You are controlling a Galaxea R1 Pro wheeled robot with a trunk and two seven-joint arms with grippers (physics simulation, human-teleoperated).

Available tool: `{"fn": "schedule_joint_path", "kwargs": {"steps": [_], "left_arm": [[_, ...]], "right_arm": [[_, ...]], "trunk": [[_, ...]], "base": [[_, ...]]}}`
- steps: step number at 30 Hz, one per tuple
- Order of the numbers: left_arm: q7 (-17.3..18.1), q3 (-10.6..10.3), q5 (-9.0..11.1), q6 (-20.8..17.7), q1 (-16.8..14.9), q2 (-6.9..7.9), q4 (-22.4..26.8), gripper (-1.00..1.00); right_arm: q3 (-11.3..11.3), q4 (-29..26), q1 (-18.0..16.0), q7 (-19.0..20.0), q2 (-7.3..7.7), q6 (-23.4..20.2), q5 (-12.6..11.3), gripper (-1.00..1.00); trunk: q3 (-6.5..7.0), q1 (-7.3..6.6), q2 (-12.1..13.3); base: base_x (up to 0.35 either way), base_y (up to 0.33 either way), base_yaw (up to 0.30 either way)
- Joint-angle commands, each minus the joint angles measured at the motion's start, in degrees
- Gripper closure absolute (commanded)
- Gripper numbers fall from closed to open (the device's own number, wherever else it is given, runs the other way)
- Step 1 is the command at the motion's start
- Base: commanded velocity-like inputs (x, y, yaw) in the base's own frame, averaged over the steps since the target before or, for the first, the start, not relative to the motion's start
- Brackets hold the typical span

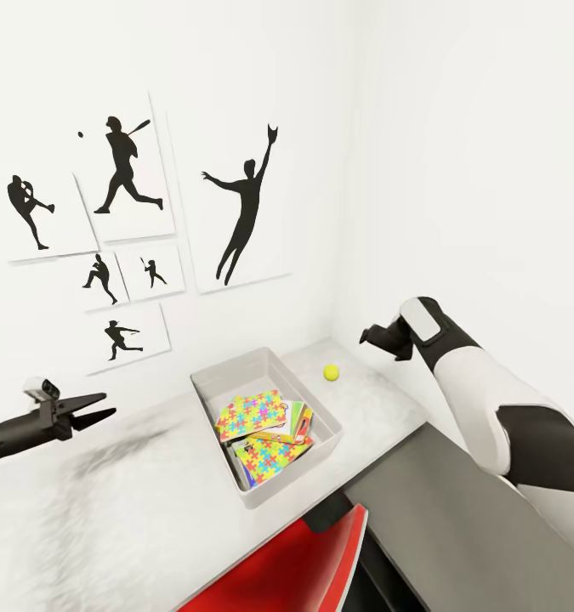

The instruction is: Put all the toys in the child's room - the three board games (two on the bed and one on the table), the two jigsaw puzzles on the table, and the tennis ball on the table - inside the toy box on the table in the child's room.

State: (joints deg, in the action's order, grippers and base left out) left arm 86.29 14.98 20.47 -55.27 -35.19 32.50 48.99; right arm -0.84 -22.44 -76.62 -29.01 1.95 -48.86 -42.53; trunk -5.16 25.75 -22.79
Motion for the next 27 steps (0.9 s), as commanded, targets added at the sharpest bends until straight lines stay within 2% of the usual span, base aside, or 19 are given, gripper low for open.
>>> {"fn": "schedule_joint_path", "kwargs": {"steps": [1,6,22,26,27], "left_arm": [[0.34,-0.02,0.06,-0.61,0.01,0.02,0.02,-1.00],[3.71,-0.03,0.02,-0.62,0.25,0.09,0.04,-1.00],[3.71,-0.06,0.18,-0.63,0.66,0.07,-0.01,-1.00],[3.71,-0.04,0.36,-0.63,0.84,0.09,-0.01,-1.00],[3.71,-0.01,0.46,-0.63,0.93,0.16,0.00,-1.00]], "right_arm": [[-0.12,-0.03,-0.12,-0.52,-0.08,-0.11,-0.51,-1.00],[-0.20,0.09,-0.33,-0.42,-0.59,-0.33,-0.36,-1.00],[-0.36,-0.28,-0.13,0.25,-0.70,-0.39,-0.45,-1.00],[-1.93,-0.43,-0.06,0.34,-0.71,-0.37,-0.45,-1.00],[-3.11,-0.81,-0.05,0.54,-0.71,-0.37,-0.46,-1.00]], "trunk": [[-0.13,0.04,-0.13],[-0.13,0.04,-0.13],[-0.13,0.04,-0.13],[-0.13,0.04,-0.13],[-0.13,0.04,-0.13]], "base": [[0.000,0.000,0.000],[0.000,0.000,0.000],[0.000,0.000,0.000],[0.000,0.000,0.000],[0.000,0.000,0.000]]}}
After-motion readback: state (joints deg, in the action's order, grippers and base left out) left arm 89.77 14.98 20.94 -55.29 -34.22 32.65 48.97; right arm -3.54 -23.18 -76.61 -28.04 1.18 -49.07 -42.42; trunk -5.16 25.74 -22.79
